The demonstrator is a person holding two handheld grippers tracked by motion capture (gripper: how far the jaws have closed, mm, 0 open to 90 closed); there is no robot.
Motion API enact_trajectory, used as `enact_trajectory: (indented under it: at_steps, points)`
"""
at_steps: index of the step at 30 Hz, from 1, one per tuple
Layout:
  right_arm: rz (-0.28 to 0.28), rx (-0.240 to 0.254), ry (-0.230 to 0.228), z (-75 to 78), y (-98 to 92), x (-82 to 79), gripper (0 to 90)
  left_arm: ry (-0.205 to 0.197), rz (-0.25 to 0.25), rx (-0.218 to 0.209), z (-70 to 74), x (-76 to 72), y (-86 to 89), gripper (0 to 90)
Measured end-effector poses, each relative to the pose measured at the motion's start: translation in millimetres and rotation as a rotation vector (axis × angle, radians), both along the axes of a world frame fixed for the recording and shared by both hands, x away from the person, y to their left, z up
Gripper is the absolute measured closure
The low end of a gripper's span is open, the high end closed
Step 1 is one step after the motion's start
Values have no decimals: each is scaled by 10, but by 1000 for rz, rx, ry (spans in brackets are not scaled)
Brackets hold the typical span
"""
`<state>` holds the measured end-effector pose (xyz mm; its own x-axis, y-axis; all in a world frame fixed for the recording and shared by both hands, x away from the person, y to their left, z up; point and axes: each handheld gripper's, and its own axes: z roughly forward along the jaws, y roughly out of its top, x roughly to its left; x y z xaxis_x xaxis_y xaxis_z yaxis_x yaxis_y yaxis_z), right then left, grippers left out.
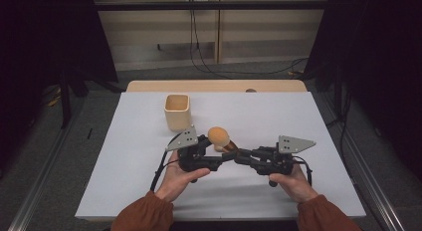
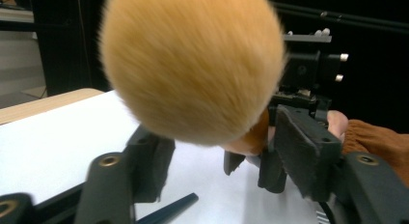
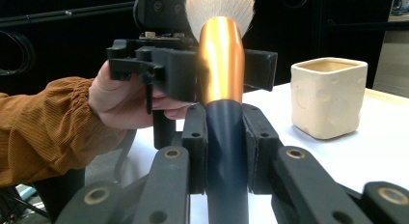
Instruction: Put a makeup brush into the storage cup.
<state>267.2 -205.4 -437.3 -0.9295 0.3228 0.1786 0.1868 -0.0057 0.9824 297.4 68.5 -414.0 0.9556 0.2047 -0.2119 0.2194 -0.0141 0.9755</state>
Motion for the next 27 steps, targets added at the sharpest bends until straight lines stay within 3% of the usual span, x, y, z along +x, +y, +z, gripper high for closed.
enact_trajectory:
  at_steps: [5, 16, 21, 27]
  points:
    - [4, 7, 5, -17, 7, 7, 740, 1, -18, -29, 10, -2, 5, 490]
    - [9, 27, 7, -17, 18, 9, 739, 62, -66, -95, -29, 39, 18, 617]
    - [12, 24, 10, -21, 27, 9, 734, 80, -79, -98, -22, 43, 32, 641]
    - [2, -7, 16, -8, 37, 12, 716, 59, -75, -65, -11, 34, 31, 646]
